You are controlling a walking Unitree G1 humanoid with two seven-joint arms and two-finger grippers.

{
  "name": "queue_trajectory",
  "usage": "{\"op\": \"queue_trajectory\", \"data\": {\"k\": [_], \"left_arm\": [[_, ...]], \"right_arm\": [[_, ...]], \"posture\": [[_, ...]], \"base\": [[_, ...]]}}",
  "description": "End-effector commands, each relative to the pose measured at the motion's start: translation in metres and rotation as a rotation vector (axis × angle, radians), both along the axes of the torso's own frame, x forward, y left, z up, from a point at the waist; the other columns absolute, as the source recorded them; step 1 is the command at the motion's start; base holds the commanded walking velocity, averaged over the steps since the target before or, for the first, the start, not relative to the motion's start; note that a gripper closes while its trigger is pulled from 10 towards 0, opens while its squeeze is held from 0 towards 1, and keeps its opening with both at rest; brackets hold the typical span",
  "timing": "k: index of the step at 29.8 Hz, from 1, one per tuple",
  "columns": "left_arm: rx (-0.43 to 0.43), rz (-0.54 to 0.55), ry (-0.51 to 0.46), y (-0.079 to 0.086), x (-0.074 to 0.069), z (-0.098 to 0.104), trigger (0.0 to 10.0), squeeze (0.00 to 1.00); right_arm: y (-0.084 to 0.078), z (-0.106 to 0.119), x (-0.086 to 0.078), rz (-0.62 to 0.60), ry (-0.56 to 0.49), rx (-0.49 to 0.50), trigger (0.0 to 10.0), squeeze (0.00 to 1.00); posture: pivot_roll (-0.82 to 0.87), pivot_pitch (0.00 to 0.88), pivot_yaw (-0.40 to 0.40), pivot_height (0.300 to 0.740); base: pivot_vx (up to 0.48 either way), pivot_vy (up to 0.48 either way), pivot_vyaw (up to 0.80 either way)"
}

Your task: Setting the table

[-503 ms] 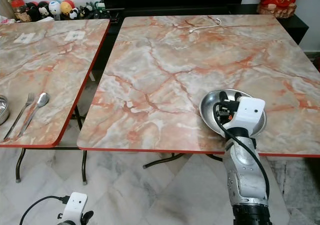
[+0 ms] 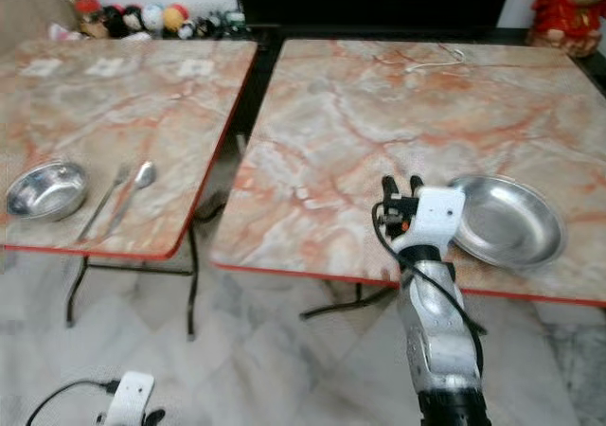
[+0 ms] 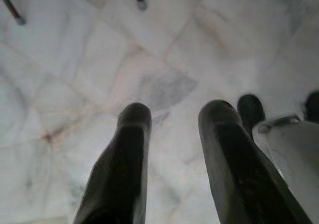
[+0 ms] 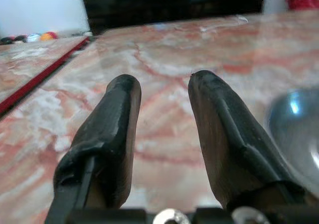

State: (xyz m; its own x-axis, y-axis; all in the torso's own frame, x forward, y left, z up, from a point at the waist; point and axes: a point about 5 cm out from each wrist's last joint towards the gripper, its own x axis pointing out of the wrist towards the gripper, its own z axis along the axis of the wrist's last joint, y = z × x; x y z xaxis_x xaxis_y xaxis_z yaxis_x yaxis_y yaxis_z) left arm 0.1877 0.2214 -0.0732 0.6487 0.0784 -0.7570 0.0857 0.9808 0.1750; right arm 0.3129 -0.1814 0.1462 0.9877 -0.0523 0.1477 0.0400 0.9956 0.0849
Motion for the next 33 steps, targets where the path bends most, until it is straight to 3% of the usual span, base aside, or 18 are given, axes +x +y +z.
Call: {"op": "queue_trajectory", "data": {"k": [1, 20, 33], "left_arm": [[0.01, 0.012, 0.022, 0.004, -0.006, -0.002, 10.0, 0.0], [0.008, 0.024, 0.047, 0.004, -0.017, -0.008, 10.0, 0.0], [0.009, 0.019, 0.022, 0.005, -0.013, -0.005, 10.0, 0.0]], "right_arm": [[0.0, 0.002, 0.002, -0.014, -0.01, 0.013, 10.0, 0.0], [0.006, 0.003, 0.007, -0.023, -0.016, 0.023, 10.0, 0.0], [0.012, 0.001, 0.009, -0.016, -0.015, 0.04, 10.0, 0.0]], "posture": [[-0.1, 0.053, 0.036, 0.74], [-0.09, 0.018, 0.031, 0.74], [-0.09, 0.011, 0.033, 0.74]], "base": [[0.0, 0.48, 0.0], [0.0, 0.48, 0.0], [0.0, 0.48, 0.0]]}}
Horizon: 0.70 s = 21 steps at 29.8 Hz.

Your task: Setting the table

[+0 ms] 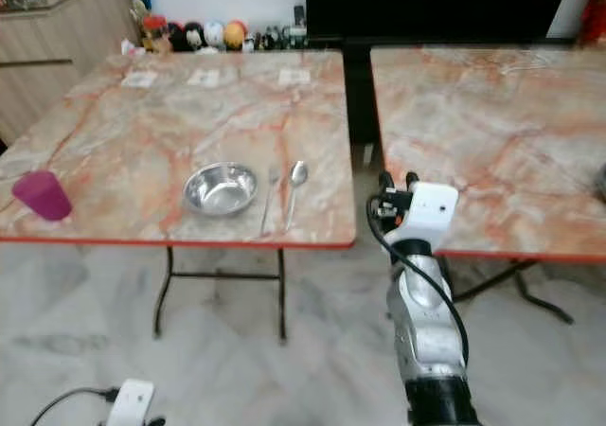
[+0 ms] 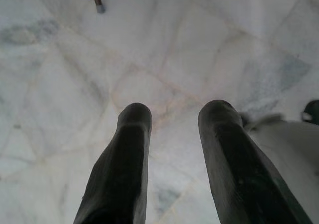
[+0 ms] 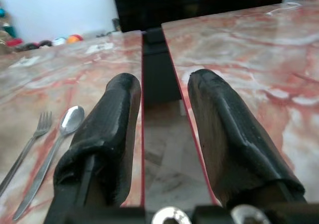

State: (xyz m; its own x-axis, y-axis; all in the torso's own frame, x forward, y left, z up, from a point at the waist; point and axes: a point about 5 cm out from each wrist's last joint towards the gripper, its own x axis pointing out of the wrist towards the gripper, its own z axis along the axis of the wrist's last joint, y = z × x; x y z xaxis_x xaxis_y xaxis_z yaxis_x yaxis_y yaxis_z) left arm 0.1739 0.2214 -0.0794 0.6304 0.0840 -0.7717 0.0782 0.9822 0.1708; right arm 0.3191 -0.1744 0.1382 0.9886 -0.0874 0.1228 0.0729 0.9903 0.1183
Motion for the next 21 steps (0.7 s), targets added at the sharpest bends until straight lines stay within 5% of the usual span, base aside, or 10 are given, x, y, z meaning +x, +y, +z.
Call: {"op": "queue_trajectory", "data": {"k": [1, 9, 21], "left_arm": [[0.011, 0.008, -0.004, 0.005, 0.002, 0.002, 10.0, 0.0], [0.014, 0.015, -0.035, 0.006, 0.011, 0.007, 10.0, 0.0], [0.001, 0.0, -0.067, 0.003, 0.018, 0.01, 10.0, 0.0]], "right_arm": [[0.005, 0.01, 0.003, 0.014, -0.039, 0.005, 10.0, 0.0], [0.006, 0.012, 0.006, 0.013, -0.043, 0.008, 10.0, 0.0], [0.008, 0.013, 0.009, 0.012, -0.047, 0.021, 10.0, 0.0]], "posture": [[-0.09, 0.016, 0.032, 0.74], [-0.08, 0.053, 0.026, 0.74], [-0.07, 0.077, 0.03, 0.74]], "base": [[0.0, 0.48, 0.0], [0.0, 0.455, 0.0], [0.023, 0.0, 0.0]]}}
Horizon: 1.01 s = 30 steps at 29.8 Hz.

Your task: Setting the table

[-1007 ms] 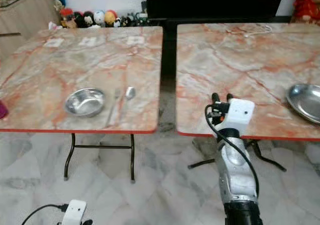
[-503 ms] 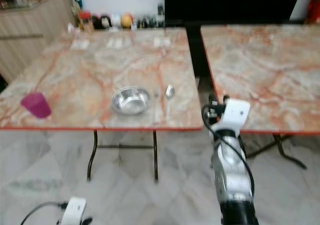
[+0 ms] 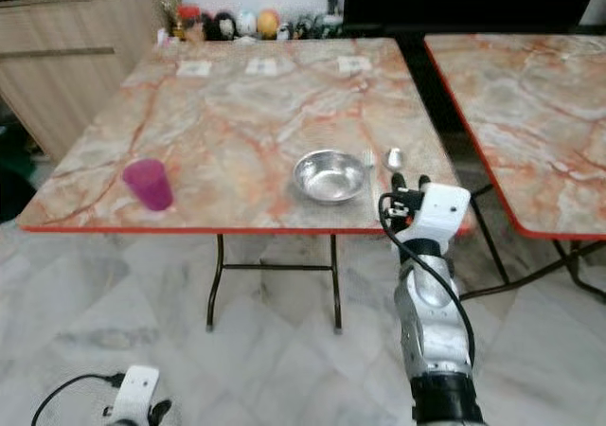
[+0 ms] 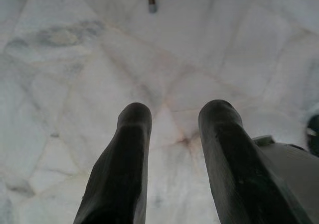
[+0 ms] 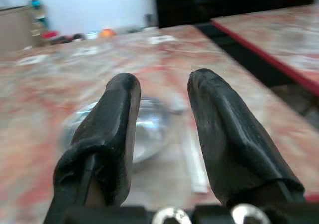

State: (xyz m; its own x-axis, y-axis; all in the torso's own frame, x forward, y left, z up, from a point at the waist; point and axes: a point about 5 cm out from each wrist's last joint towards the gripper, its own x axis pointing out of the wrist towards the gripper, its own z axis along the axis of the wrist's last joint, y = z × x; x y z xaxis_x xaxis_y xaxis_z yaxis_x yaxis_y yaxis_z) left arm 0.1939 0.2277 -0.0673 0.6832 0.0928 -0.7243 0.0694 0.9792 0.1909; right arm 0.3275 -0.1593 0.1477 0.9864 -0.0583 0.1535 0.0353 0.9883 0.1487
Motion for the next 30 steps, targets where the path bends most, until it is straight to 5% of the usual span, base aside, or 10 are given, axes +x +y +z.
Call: {"op": "queue_trajectory", "data": {"k": [1, 22, 23, 24, 30], "left_arm": [[-0.013, 0.002, 0.001, -0.0041, -0.0015, -0.0017, 10.0, 0.0], [-0.016, -0.012, -0.017, -0.0076, 0.0022, 0.0001, 10.0, 0.0], [-0.017, -0.012, -0.018, -0.0077, 0.0022, 0.0001, 10.0, 0.0], [-0.017, -0.012, -0.018, -0.0079, 0.0023, 0.0001, 10.0, 0.0], [-0.017, -0.017, -0.018, -0.0088, 0.0018, -0.0003, 10.0, 0.0]], "right_arm": [[-0.0072, 0.0038, 0.0006, -0.022, -0.014, -0.007, 10.0, 0.0], [-0.0057, 0.0022, 0.0009, -0.012, -0.009, 0.032, 10.0, 0.03], [-0.0052, 0.0021, 0.0005, -0.007, -0.009, 0.044, 10.0, 0.37], [-0.0046, 0.002, -0.0002, 0.0, -0.009, 0.065, 10.0, 1.0], [-0.0098, 0.0005, -0.0055, -0.021, 0.019, 0.17, 10.0, 1.0]], "posture": [[-0.07, 0.078, 0.03, 0.74], [-0.07, 0.088, 0.031, 0.74], [-0.07, 0.089, 0.031, 0.74], [-0.07, 0.089, 0.03, 0.74], [-0.07, 0.094, 0.03, 0.74]], "base": [[0.304, 0.0, 0.0], [0.289, 0.0, 0.0], [0.0, 0.0, 0.0], [0.0, 0.0, 0.0], [0.0, 0.0, 0.0]]}}
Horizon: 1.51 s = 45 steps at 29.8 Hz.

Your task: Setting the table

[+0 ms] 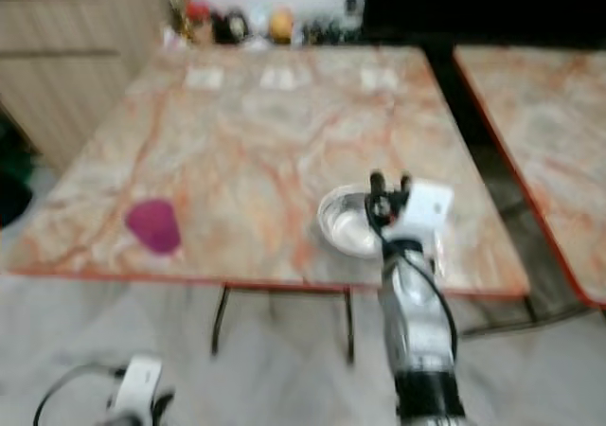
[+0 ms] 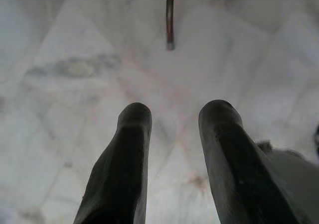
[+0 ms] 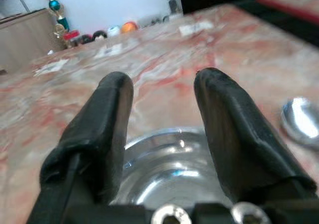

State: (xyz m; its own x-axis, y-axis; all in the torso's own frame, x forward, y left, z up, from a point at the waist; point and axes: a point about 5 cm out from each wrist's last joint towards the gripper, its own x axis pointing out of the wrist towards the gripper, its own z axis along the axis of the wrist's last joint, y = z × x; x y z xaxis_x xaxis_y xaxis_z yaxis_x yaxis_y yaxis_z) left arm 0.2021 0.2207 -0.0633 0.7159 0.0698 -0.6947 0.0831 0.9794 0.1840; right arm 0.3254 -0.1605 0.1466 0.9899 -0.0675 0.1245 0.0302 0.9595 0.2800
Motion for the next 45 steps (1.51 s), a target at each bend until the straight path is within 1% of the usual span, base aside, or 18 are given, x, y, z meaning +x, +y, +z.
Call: {"op": "queue_trajectory", "data": {"k": [1, 4, 5, 7, 9, 10, 13, 18, 20, 22, 23, 24, 27, 35, 36, 37, 39, 45], "left_arm": [[-0.006, 0.005, 0.026, -0.002, -0.007, -0.004, 10.0, 0.0], [-0.005, 0.004, 0.029, -0.002, -0.007, -0.005, 10.0, 0.0], [-0.005, 0.004, 0.03, -0.002, -0.008, -0.005, 10.0, 0.0], [-0.005, 0.004, 0.031, -0.002, -0.008, -0.005, 10.0, 0.0], [-0.005, 0.001, 0.033, -0.001, -0.008, -0.005, 10.0, 0.0], [-0.005, -0.001, 0.034, -0.002, -0.008, -0.005, 10.0, 0.0], [-0.006, -0.002, 0.034, -0.002, -0.007, -0.005, 10.0, 0.0], [-0.005, -0.001, 0.034, 0.0, -0.007, -0.005, 10.0, 0.0], [-0.003, 0.001, 0.036, 0.0, -0.008, -0.005, 10.0, 0.0], [-0.002, 0.002, 0.037, 0.001, -0.008, -0.005, 10.0, 0.0], [0.0, 0.003, 0.038, 0.002, -0.009, -0.005, 10.0, 0.0], [0.002, 0.004, 0.04, 0.003, -0.009, -0.005, 10.0, 0.0], [0.004, 0.003, 0.044, 0.003, -0.01, -0.005, 10.0, 0.0], [0.008, -0.002, 0.05, 0.003, -0.011, -0.006, 10.0, 0.0], [0.008, -0.002, 0.051, 0.003, -0.011, -0.006, 10.0, 0.0], [0.009, -0.002, 0.053, 0.003, -0.011, -0.006, 10.0, 0.0], [0.008, -0.003, 0.055, 0.003, -0.011, -0.006, 10.0, 0.0], [0.008, 0.0, 0.056, 0.003, -0.011, -0.006, 10.0, 0.0]], "right_arm": [[-0.01, 0.001, -0.004, -0.038, 0.003, 0.057, 10.0, 1.0], [-0.013, 0.001, -0.008, -0.059, 0.019, 0.125, 10.0, 1.0], [-0.014, 0.001, -0.011, -0.063, 0.025, 0.17, 10.0, 1.0], [-0.015, 0.001, -0.013, -0.065, 0.032, 0.17, 10.0, 1.0], [-0.017, -0.004, -0.013, -0.061, 0.098, 0.147, 10.0, 1.0], [-0.018, -0.009, -0.011, -0.06, 0.157, 0.142, 10.0, 0.0], [-0.021, -0.013, -0.008, -0.066, 0.192, 0.176, 10.0, 0.0], [-0.024, -0.02, -0.002, -0.061, 0.284, 0.147, 10.0, 0.0], [-0.026, -0.019, 0.002, -0.055, 0.287, 0.176, 10.0, 0.0], [-0.026, -0.019, 0.002, -0.053, 0.294, 0.173, 10.0, 0.0], [-0.026, -0.02, 0.003, -0.052, 0.322, 0.166, 10.0, 0.0], [-0.025, -0.024, 0.003, -0.043, 0.35, 0.173, 10.0, 0.0], [-0.023, -0.028, 0.003, -0.026, 0.376, 0.204, 10.0, 0.0], [-0.018, -0.036, 0.003, -0.007, 0.42, 0.217, 10.0, 0.0], [-0.017, -0.036, 0.003, -0.001, 0.421, 0.221, 6.4, 0.0], [-0.016, -0.036, 0.003, 0.007, 0.421, 0.229, 0.1, 0.0], [-0.013, -0.036, 0.004, 0.028, 0.423, 0.235, 0.0, 0.0], [-0.012, -0.037, 0.005, 0.029, 0.432, 0.229, 0.0, 0.0]], "posture": [[-0.07, 0.094, 0.03, 0.74], [-0.07, 0.096, 0.029, 0.74], [-0.07, 0.097, 0.029, 0.74], [-0.07, 0.098, 0.03, 0.74], [-0.08, 0.099, 0.033, 0.74], [-0.08, 0.098, 0.033, 0.74], [-0.07, 0.098, 0.033, 0.74], [-0.07, 0.096, 0.033, 0.74], [-0.06, 0.092, 0.035, 0.74], [-0.06, 0.094, 0.034, 0.74], [-0.06, 0.09, 0.036, 0.74], [-0.06, 0.089, 0.038, 0.74], [-0.06, 0.086, 0.039, 0.74], [-0.06, 0.078, 0.042, 0.74], [-0.06, 0.077, 0.041, 0.74], [-0.06, 0.076, 0.041, 0.74], [-0.06, 0.077, 0.042, 0.74], [-0.06, 0.087, 0.041, 0.74]], "base": [[0.0, 0.0, 0.0], [0.0, 0.0, 0.0], [0.0, 0.0, 0.0], [0.0, 0.0, 0.0], [0.0, 0.0, 0.0], [0.0, 0.0, 0.0], [0.0, 0.0, 0.0], [0.0, 0.0, 0.0], [0.0, 0.0, 0.0], [0.0, 0.0, 0.0], [0.0, 0.0, 0.0], [0.0, 0.0, 0.0], [0.0, 0.0, 0.0], [0.0, 0.0, 0.0], [0.0, 0.0, 0.0], [0.0, 0.0, 0.0], [0.0, 0.0, 0.0], [0.0, 0.0, 0.0]]}}
